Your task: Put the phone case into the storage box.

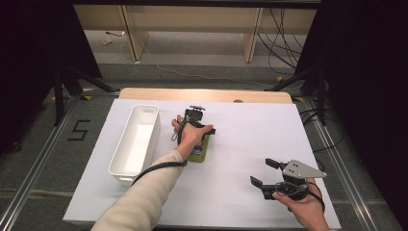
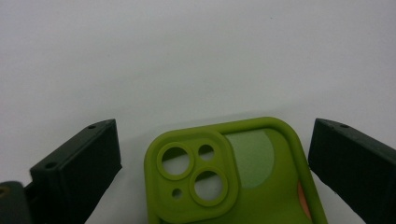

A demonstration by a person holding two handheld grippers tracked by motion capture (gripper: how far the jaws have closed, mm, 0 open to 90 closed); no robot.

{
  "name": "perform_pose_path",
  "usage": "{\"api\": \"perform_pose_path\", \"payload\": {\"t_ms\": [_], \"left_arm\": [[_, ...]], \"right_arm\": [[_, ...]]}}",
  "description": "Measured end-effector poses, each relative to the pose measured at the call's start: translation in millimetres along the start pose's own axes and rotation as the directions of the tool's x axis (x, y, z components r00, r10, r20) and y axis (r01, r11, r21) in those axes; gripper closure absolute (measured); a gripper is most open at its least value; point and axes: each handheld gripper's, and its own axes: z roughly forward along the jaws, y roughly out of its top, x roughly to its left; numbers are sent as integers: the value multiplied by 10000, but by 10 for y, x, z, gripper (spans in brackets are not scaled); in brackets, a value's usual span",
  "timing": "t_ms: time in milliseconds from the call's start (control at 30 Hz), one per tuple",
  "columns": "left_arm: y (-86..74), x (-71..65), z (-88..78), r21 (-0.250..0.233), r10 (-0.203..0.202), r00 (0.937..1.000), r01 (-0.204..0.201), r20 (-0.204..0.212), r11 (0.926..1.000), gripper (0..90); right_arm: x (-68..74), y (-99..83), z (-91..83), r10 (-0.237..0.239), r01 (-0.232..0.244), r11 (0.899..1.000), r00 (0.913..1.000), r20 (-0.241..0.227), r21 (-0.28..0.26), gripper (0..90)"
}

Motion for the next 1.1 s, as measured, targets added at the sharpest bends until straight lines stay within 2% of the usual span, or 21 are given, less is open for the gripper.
{"api": "perform_pose_path", "payload": {"t_ms": [633, 1100], "left_arm": [[-1, -21, 48, 333, -41, 9998, 47, -174, 9994, 23], [2, -31, 55, 406, -29, 9998, 37, -200, 9992, 40]], "right_arm": [[-3, -5, 1, 9, -9, 10000, 10000, -43, 62, 159], [-3, -7, 1, 17, -17, 10000, 10000, -40, 59, 159]]}}
